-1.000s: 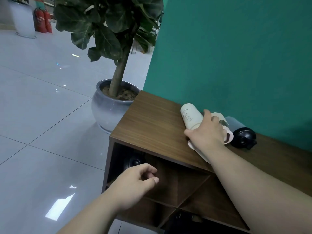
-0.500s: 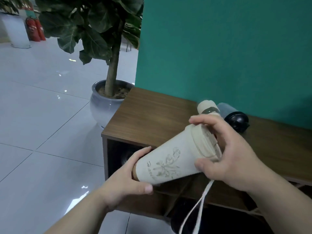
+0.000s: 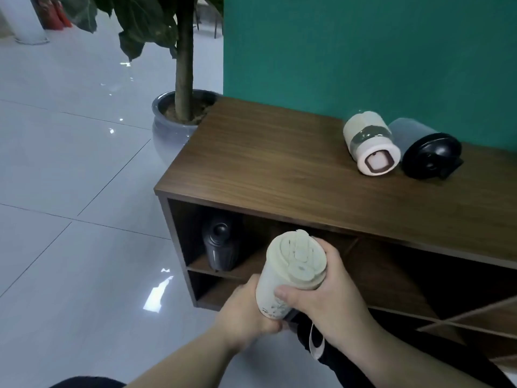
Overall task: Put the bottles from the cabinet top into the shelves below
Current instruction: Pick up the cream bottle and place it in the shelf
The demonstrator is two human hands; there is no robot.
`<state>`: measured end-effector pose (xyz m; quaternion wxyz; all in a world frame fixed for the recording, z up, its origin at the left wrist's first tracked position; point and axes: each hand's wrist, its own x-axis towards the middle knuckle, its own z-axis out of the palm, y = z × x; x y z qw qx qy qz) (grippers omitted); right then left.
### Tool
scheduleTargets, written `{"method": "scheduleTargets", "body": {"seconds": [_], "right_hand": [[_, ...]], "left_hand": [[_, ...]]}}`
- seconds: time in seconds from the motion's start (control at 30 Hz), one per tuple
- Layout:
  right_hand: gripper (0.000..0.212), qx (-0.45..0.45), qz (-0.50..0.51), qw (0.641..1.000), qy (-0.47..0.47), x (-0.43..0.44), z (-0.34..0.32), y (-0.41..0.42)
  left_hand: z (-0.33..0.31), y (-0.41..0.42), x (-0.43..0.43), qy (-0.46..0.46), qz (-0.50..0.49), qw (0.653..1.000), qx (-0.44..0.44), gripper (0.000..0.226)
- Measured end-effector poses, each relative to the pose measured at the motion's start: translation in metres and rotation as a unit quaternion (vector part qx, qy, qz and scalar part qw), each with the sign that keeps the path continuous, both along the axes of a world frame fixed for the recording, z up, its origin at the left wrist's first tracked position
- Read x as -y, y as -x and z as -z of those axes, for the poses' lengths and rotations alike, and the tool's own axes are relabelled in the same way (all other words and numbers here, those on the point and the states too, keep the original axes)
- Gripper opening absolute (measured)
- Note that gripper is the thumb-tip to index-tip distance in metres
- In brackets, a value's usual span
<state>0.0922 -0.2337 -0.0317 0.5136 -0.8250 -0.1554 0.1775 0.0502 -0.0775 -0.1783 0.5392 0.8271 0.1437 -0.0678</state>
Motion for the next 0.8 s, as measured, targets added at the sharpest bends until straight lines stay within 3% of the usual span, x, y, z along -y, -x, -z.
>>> {"method": "scheduleTargets", "body": {"seconds": [0.17, 0.3, 0.4, 0.6, 0.8], "right_hand": [[0.099, 0.014, -0.008, 0.999, 0.039, -0.022, 0.021, -0.032], [0.098, 0.007, -0.009, 0.998, 0.055, -0.030, 0.039, -0.054], [0.087, 0.005, 0.006, 0.999, 0.047, -0.031, 0.054, -0.067], [0.083, -0.016, 0.015, 0.999, 0.028, -0.036, 0.070, -0.080], [0.075, -0.047, 0.023, 0.999, -0.012, -0.030, 0.081, -0.088]], "left_hand": [[0.026, -0.032, 0.014, -0.081, -0.047, 0.995, 0.018, 0.077], [0.033, -0.053, 0.005, -0.141, -0.098, 0.985, 0.030, 0.053], [0.047, -0.071, -0.004, -0.203, -0.074, 0.976, 0.019, 0.065], [0.061, -0.085, -0.008, -0.203, -0.050, 0.978, 0.002, 0.063], [0.077, -0.087, 0.002, -0.316, -0.041, 0.945, -0.070, 0.081]]}}
